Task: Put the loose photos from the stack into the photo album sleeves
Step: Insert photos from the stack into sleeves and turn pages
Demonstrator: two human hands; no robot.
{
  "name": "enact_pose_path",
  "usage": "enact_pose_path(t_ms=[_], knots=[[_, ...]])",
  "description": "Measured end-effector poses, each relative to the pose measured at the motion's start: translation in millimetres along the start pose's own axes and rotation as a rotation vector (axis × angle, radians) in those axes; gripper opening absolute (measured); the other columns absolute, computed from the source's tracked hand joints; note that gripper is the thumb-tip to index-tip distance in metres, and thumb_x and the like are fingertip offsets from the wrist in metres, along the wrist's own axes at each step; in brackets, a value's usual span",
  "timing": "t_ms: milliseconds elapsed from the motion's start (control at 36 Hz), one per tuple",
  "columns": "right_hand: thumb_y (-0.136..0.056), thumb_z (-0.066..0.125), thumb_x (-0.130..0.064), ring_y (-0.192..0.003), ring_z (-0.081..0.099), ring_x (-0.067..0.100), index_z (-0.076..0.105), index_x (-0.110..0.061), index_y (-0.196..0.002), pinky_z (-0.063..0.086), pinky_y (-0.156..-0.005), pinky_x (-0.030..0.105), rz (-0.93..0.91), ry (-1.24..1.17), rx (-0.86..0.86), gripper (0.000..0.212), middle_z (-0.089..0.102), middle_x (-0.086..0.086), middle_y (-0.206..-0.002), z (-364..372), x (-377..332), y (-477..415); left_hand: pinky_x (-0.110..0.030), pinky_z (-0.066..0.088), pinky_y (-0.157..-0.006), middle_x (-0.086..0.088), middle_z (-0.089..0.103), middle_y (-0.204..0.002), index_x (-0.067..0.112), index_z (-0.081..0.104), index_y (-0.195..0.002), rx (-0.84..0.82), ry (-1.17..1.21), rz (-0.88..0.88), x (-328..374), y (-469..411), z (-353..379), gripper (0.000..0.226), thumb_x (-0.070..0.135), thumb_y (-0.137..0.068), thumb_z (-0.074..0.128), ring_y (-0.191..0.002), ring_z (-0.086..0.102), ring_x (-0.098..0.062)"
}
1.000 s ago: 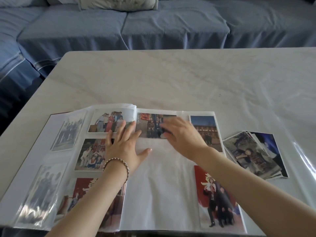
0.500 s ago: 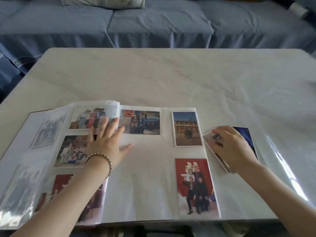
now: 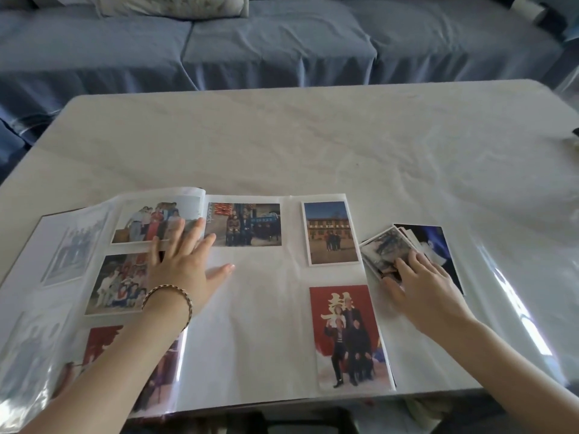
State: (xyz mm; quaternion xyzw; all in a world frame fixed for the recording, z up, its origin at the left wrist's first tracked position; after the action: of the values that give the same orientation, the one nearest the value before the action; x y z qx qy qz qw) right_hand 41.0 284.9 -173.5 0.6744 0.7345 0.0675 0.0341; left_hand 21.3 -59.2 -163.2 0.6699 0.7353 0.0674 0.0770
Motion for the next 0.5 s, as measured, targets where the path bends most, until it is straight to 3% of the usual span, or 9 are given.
enact_pose_path(t_ms=[28,83,111,194,278,333,417,500], knots=[[-0.097,0.007,-0.036,-0.125,0.045,0.025,0.055,-0.009,-0.118,0.034,-0.102,0.034,-0.036,-0.029,0.038,0.059,0.054,0.011,-0.124,-2.3,-2.3,0.5,-0.045,-0.008,-0.114,0.014,-0.020,-0.154,0.034,0.012,-0.149,0.003,0.002,0.001,0.0,-0.2,0.1,0.071,0.069,-0.087,0.024,-0.141,-0.024,-0.013],[-0.099,0.027,-0.021,-0.094,0.060,0.034,0.061,-0.002,-0.090,0.042,-0.078,0.037,0.010,-0.192,0.157,0.040,0.063,0.016,-0.094,-14.6,1.9,2.1,-0.045,-0.008,-0.114,0.014,-0.019,-0.154,0.035,0.013,-0.148,0.009,0.009,0.003,0.2,-0.6,0.4,0.071,0.069,-0.087,0.024,-0.141,-0.023,-0.013],[-0.097,0.036,-0.016,-0.082,0.060,0.035,0.059,-0.002,-0.085,0.040,-0.068,0.035,0.060,-0.250,0.180,0.030,0.062,0.016,-0.086,-19.1,5.9,3.8,-0.045,-0.008,-0.114,0.014,-0.019,-0.154,0.035,0.014,-0.148,0.011,0.013,0.003,0.2,-1.0,0.8,0.071,0.069,-0.087,0.025,-0.141,-0.023,-0.013],[-0.095,0.042,-0.009,-0.064,0.058,0.034,0.058,-0.002,-0.099,0.039,-0.054,0.033,0.123,-0.305,0.193,0.018,0.062,0.016,-0.078,-25.6,9.1,4.2,-0.045,-0.008,-0.114,0.015,-0.017,-0.154,0.035,0.015,-0.148,0.021,0.015,-0.001,0.0,-1.4,1.5,0.071,0.070,-0.086,0.025,-0.141,-0.022,-0.012],[-0.085,0.059,0.005,-0.082,0.067,0.039,0.063,0.004,-0.109,0.054,-0.067,0.045,0.002,-0.416,0.324,0.025,0.069,0.023,-0.097,-47.3,-12.6,9.1,-0.043,-0.009,-0.115,0.017,-0.016,-0.155,0.035,0.017,-0.147,0.035,0.033,-0.005,-1.3,-0.6,1.8,0.072,0.071,-0.085,0.026,-0.141,-0.020,-0.010],[-0.076,0.068,0.010,-0.095,0.066,0.034,0.064,0.003,-0.112,0.053,-0.078,0.054,-0.191,-0.424,0.409,0.037,0.068,0.020,-0.105,-55.2,-37.2,16.4,-0.043,-0.009,-0.115,0.017,-0.015,-0.155,0.035,0.018,-0.147,0.036,0.044,-0.001,-1.3,-0.1,1.5,0.072,0.071,-0.085,0.025,-0.141,-0.020,-0.010],[-0.073,0.072,0.008,-0.103,0.064,0.030,0.064,0.001,-0.114,0.053,-0.081,0.054,-0.355,-0.415,0.300,0.042,0.065,0.015,-0.113,-44.8,-68.8,23.7,-0.043,-0.009,-0.115,0.016,-0.014,-0.155,0.035,0.021,-0.146,0.039,0.054,0.003,-0.1,0.1,0.1,0.068,0.067,-0.087,0.029,-0.142,-0.020,-0.010],[-0.080,0.072,-0.018,-0.113,0.060,0.024,0.065,-0.005,-0.115,0.036,-0.101,0.044,-0.466,-0.315,0.172,0.037,0.062,0.010,-0.122,-28.5,-88.4,25.0,-0.043,-0.010,-0.114,0.016,-0.013,-0.155,0.035,0.023,-0.146,0.037,0.071,0.009,0.7,1.2,-0.8,0.065,0.064,-0.089,0.032,-0.141,-0.021,-0.010]])
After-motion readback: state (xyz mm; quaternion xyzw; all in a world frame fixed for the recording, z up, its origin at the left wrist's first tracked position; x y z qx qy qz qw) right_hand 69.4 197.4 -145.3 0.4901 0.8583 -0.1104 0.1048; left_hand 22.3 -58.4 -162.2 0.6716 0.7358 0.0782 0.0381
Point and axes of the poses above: each hand's wrist, its own y-axis away from the middle knuckle, its own z-axis out of the palm, x = y × z, the point moved 7 cm from there along -y, towards the middle knuckle
